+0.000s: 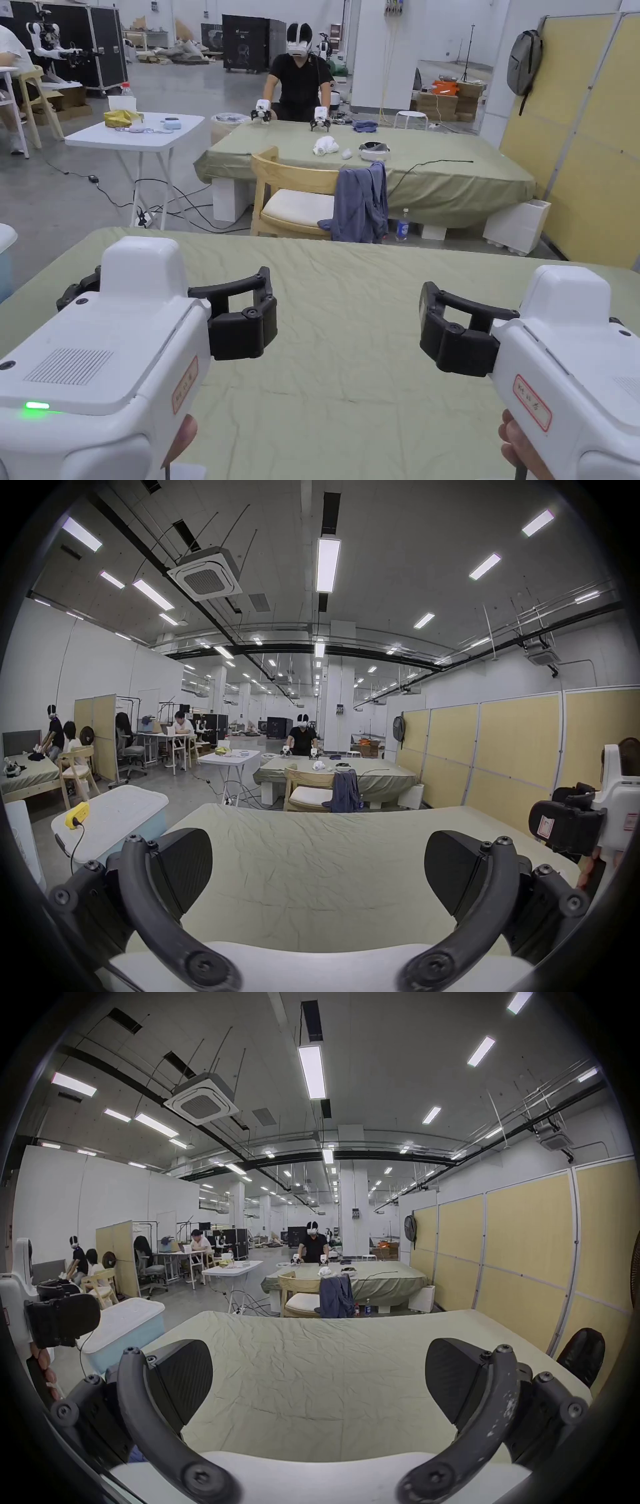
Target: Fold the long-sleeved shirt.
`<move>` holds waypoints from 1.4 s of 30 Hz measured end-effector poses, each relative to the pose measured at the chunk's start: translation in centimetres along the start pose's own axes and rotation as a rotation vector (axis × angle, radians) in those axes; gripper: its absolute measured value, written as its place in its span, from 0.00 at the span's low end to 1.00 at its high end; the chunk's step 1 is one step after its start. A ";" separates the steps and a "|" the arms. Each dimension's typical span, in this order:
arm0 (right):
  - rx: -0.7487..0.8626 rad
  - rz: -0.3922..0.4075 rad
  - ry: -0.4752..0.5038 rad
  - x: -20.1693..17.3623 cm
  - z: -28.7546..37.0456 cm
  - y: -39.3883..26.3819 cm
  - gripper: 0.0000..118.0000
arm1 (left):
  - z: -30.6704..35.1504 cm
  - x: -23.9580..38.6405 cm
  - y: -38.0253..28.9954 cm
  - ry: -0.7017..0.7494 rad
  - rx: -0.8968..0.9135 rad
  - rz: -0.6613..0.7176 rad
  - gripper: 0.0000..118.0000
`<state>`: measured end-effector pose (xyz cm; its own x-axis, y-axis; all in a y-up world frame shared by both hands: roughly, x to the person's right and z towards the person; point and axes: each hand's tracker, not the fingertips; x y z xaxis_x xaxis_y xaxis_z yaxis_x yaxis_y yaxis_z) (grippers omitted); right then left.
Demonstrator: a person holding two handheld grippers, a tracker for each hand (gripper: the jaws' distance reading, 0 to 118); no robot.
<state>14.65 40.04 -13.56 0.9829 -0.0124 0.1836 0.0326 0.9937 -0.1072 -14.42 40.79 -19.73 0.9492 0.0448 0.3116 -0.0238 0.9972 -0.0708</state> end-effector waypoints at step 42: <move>-0.006 0.040 0.421 -17.3 -1.0 -0.5 0.03 | 8.0 -9.9 -0.7 0.381 -0.034 0.025 0.01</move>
<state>-2.14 39.65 -17.69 0.9715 -0.0193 -0.2363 -0.0075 0.9936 -0.1123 -26.29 40.17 -15.14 0.9972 0.0375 -0.0645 -0.0444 0.9932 -0.1078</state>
